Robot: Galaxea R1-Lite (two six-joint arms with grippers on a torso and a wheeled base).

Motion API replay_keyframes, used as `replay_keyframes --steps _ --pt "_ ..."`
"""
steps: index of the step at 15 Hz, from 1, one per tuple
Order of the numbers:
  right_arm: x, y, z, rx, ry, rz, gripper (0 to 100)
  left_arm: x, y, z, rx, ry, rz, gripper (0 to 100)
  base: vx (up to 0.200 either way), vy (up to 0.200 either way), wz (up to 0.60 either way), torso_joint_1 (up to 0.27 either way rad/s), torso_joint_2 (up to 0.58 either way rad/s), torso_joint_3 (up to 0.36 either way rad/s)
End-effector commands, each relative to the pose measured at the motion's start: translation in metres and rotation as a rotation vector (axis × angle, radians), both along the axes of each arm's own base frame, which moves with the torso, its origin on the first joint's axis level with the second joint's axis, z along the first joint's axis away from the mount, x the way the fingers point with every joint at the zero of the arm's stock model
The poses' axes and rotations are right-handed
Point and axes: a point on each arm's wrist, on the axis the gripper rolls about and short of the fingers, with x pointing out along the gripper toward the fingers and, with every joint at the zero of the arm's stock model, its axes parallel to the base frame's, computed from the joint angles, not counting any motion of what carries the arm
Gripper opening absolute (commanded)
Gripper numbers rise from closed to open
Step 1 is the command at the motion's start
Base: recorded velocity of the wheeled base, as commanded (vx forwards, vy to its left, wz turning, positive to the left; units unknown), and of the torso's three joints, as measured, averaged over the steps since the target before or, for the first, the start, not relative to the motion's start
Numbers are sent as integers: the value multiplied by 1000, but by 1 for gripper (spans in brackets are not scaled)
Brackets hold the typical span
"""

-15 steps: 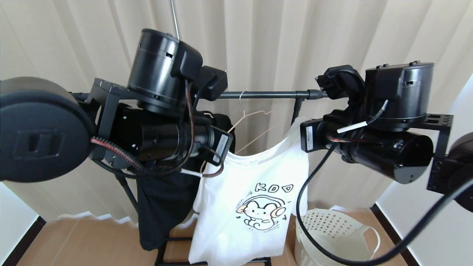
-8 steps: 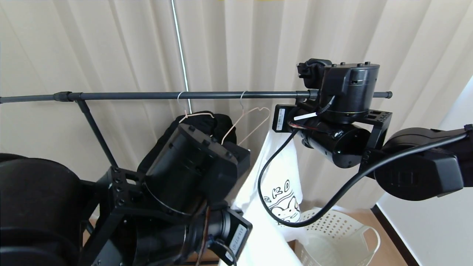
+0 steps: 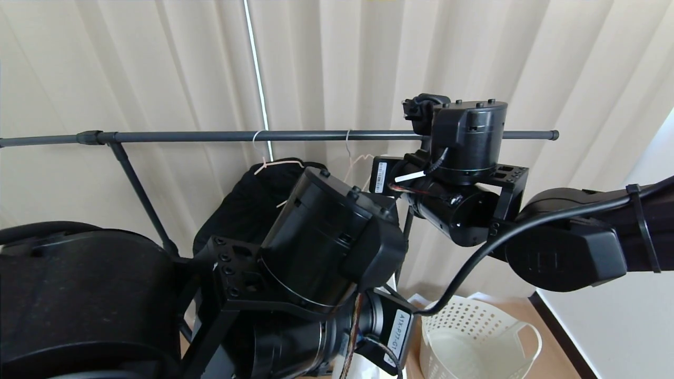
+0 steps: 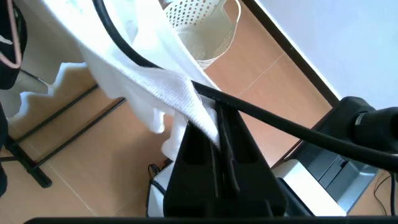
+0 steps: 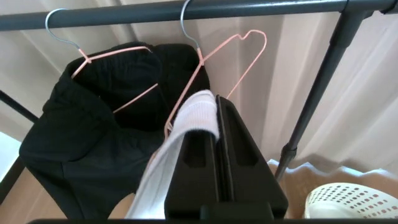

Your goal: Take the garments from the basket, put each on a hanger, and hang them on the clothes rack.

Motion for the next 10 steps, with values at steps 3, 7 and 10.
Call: replay_keyframes --steps 3,7,10 --pt "5 -29 19 8 -38 -66 0 24 23 -2 15 -5 109 0 0 0 0 0 0 0" --pt "-2 -61 41 -11 -90 -119 0 56 31 -14 63 -19 234 0 0 0 0 0 0 0" --pt "-11 -65 37 -60 -84 -109 0 77 22 -23 48 -46 269 0 0 0 0 0 0 0"
